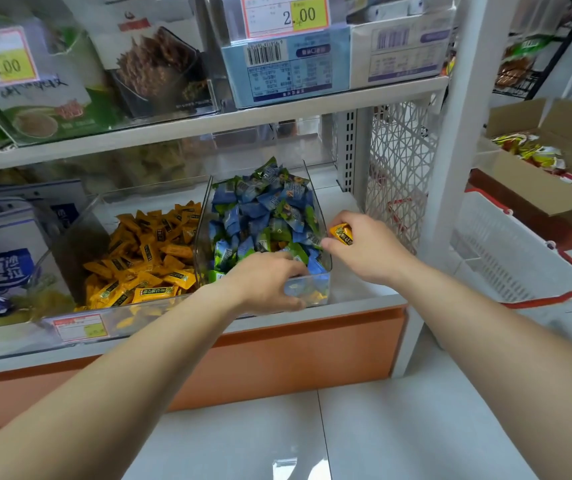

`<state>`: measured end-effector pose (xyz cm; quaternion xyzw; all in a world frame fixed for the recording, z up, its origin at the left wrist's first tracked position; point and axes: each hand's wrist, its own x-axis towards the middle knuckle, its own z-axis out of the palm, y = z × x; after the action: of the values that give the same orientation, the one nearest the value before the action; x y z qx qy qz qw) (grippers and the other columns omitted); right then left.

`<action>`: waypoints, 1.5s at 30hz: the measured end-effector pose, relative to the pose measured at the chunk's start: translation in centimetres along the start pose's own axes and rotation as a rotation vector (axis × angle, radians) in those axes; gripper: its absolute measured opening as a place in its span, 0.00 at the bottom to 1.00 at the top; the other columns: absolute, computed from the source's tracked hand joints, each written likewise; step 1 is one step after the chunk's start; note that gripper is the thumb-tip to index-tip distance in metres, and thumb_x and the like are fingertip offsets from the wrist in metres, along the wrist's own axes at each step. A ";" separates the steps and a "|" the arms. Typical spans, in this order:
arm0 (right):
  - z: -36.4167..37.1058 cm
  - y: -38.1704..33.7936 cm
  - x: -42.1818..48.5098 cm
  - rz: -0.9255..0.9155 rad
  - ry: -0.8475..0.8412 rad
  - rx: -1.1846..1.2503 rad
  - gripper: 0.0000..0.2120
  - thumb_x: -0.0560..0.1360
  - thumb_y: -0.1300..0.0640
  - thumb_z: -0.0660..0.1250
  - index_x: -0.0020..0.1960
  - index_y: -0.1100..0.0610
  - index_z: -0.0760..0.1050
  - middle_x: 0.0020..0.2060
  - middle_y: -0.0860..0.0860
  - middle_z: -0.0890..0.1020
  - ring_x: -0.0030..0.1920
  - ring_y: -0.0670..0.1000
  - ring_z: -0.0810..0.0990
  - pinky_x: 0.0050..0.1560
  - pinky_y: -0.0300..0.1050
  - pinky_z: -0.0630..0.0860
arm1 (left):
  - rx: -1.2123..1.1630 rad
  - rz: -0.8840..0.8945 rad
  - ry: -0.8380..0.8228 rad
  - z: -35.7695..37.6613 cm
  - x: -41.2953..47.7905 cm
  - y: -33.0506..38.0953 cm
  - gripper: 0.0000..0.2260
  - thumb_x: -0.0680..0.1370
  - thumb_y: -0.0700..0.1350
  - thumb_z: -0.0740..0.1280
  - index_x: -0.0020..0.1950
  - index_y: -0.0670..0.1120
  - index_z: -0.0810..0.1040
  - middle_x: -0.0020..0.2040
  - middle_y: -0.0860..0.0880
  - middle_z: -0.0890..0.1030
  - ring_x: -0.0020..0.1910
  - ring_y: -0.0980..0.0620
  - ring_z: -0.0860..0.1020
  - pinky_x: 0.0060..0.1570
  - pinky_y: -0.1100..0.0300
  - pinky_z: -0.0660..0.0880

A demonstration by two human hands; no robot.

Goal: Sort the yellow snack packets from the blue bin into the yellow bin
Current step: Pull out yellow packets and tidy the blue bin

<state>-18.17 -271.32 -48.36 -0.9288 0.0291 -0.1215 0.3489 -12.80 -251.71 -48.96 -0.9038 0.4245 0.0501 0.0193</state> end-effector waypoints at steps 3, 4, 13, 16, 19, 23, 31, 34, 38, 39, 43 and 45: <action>0.1 0.0 0.0 0.001 -0.009 0.003 0.11 0.77 0.47 0.69 0.54 0.51 0.75 0.43 0.51 0.80 0.44 0.53 0.77 0.40 0.43 0.67 | -0.190 -0.002 0.063 -0.9 -0.2 -0.7 0.13 0.73 0.57 0.73 0.57 0.57 0.80 0.49 0.54 0.78 0.46 0.55 0.75 0.42 0.58 0.70; 0.1 0.0 -0.1 0.000 -0.005 -0.002 0.11 0.76 0.47 0.69 0.54 0.52 0.75 0.44 0.51 0.80 0.44 0.53 0.78 0.41 0.43 0.67 | -0.313 -0.025 0.081 -1.4 -0.4 -1.1 0.11 0.72 0.55 0.75 0.52 0.58 0.81 0.47 0.55 0.79 0.43 0.56 0.75 0.41 0.60 0.70; 0.1 -0.4 -0.2 0.013 -0.013 -0.006 0.15 0.76 0.48 0.69 0.59 0.54 0.75 0.45 0.52 0.80 0.45 0.54 0.78 0.42 0.44 0.69 | -0.171 -0.329 0.552 -3.2 -0.6 -3.8 0.04 0.74 0.50 0.74 0.46 0.53 0.81 0.49 0.53 0.79 0.49 0.50 0.77 0.42 0.55 0.76; 0.2 -0.5 -0.2 0.010 -0.008 -0.019 0.15 0.77 0.49 0.68 0.59 0.54 0.75 0.44 0.52 0.79 0.47 0.54 0.77 0.42 0.45 0.69 | -0.009 -0.352 0.572 -3.1 -0.5 -3.4 0.05 0.74 0.51 0.74 0.48 0.52 0.85 0.57 0.48 0.78 0.58 0.43 0.73 0.46 0.50 0.76; 0.1 -0.5 -0.2 0.014 -0.009 -0.012 0.14 0.76 0.48 0.69 0.58 0.54 0.75 0.44 0.52 0.80 0.46 0.55 0.77 0.42 0.45 0.69 | -0.089 -0.215 0.699 -2.8 -0.5 -1.7 0.05 0.75 0.49 0.74 0.49 0.52 0.84 0.53 0.50 0.79 0.53 0.47 0.75 0.48 0.50 0.77; 0.1 -0.5 -0.3 0.013 -0.007 -0.023 0.14 0.77 0.48 0.68 0.58 0.54 0.75 0.45 0.53 0.80 0.47 0.55 0.77 0.42 0.45 0.69 | -0.150 -0.158 0.440 -1.1 0.2 -0.4 0.11 0.76 0.51 0.73 0.56 0.50 0.82 0.52 0.51 0.82 0.50 0.50 0.79 0.50 0.51 0.78; 0.0 -0.6 -0.5 0.012 -0.020 -0.020 0.14 0.77 0.48 0.68 0.59 0.54 0.75 0.47 0.52 0.80 0.47 0.54 0.77 0.43 0.44 0.69 | -0.153 -0.328 0.320 -1.2 1.4 -0.5 0.19 0.70 0.56 0.76 0.58 0.53 0.79 0.48 0.55 0.82 0.49 0.50 0.80 0.47 0.52 0.80; -0.1 -0.6 -0.5 0.007 -0.025 -0.023 0.15 0.77 0.49 0.68 0.60 0.54 0.75 0.47 0.52 0.79 0.47 0.54 0.76 0.43 0.44 0.68 | -0.313 -0.307 0.376 -2.4 0.6 -1.5 0.19 0.71 0.54 0.77 0.60 0.53 0.80 0.47 0.57 0.80 0.46 0.57 0.80 0.44 0.59 0.79; -0.2 -0.7 -0.6 0.002 -0.026 -0.018 0.15 0.77 0.49 0.68 0.61 0.54 0.75 0.48 0.53 0.80 0.49 0.55 0.78 0.43 0.44 0.70 | -0.458 -0.334 0.516 -4.5 0.3 -3.0 0.19 0.73 0.53 0.76 0.62 0.51 0.80 0.49 0.57 0.81 0.45 0.62 0.78 0.45 0.66 0.75; -0.2 -0.7 -0.6 0.002 -0.026 -0.016 0.15 0.77 0.49 0.67 0.61 0.54 0.75 0.49 0.53 0.80 0.49 0.55 0.78 0.44 0.45 0.71 | -0.436 -0.364 0.556 -5.0 0.4 -3.5 0.18 0.74 0.53 0.75 0.62 0.51 0.80 0.51 0.55 0.82 0.47 0.58 0.79 0.46 0.62 0.76; 0.0 -0.8 -0.8 0.000 -0.037 -0.017 0.15 0.78 0.49 0.67 0.62 0.55 0.74 0.49 0.53 0.80 0.49 0.54 0.77 0.43 0.45 0.69 | -0.173 -0.531 0.449 -6.2 1.2 -4.9 0.17 0.78 0.50 0.69 0.66 0.51 0.77 0.61 0.46 0.80 0.57 0.43 0.79 0.53 0.48 0.79; -0.1 -0.8 -0.8 0.001 -0.036 -0.016 0.15 0.78 0.49 0.67 0.62 0.54 0.74 0.49 0.52 0.79 0.48 0.54 0.76 0.42 0.44 0.68 | -0.101 -0.567 0.435 -6.4 1.3 -4.8 0.17 0.78 0.49 0.69 0.67 0.49 0.76 0.63 0.44 0.78 0.58 0.41 0.77 0.52 0.47 0.79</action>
<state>-18.94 -270.67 -47.97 -0.9336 0.0241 -0.1044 0.3418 -7.83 -250.16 -42.80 -0.9750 0.1483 -0.1298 -0.1029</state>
